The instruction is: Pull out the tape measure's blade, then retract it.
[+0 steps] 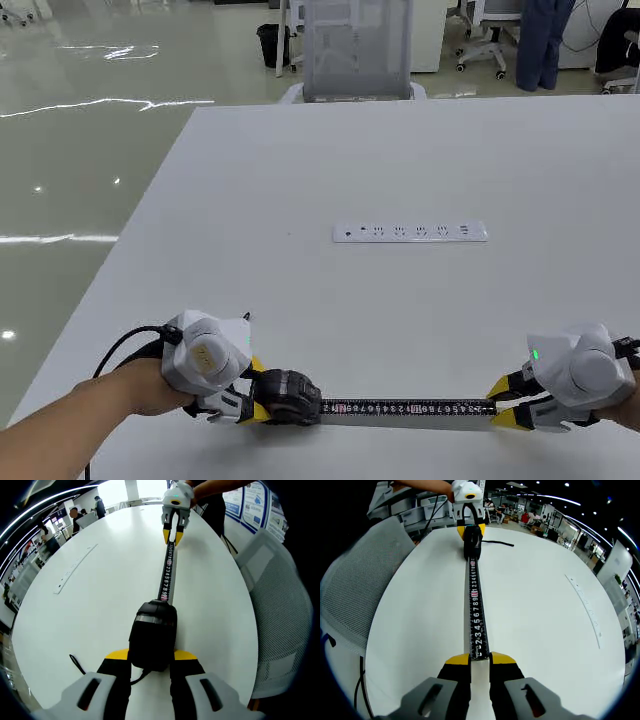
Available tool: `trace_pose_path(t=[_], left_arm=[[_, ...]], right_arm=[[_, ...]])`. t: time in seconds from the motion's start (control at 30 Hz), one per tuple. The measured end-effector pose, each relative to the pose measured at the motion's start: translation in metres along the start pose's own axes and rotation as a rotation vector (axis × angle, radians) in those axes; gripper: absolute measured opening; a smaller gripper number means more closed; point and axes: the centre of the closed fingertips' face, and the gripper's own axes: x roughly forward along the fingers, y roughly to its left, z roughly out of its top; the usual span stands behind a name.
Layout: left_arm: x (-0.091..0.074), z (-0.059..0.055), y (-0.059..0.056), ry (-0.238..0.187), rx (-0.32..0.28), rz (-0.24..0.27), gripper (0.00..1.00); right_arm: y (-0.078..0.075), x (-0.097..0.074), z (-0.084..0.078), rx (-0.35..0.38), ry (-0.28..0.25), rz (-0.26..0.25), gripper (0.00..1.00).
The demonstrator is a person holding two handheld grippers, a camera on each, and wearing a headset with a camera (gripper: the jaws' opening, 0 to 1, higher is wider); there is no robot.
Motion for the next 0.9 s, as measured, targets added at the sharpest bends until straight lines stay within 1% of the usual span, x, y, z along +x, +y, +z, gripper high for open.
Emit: trace_pose_path(t=[0.4,0.63,0.9], left_arm=[[0.0007,-0.0002,0.0003,0.001,0.001,0.0,0.25],[0.0032,0.0036,-0.0001,0.0,0.0,-0.002,0.25],[0.0037,0.0027,0.0008,0.004,-0.002,-0.006,0.25]], right_arm=[[-0.0002,-0.0007,-0.0027,-0.001,0.008,-0.001,0.12],[-0.0007,0.0005,-0.0031,-0.001,0.021,-0.004,0.12],[-0.001,0.0032,-0.0046,-0.006,0.036,-0.004,0.13]])
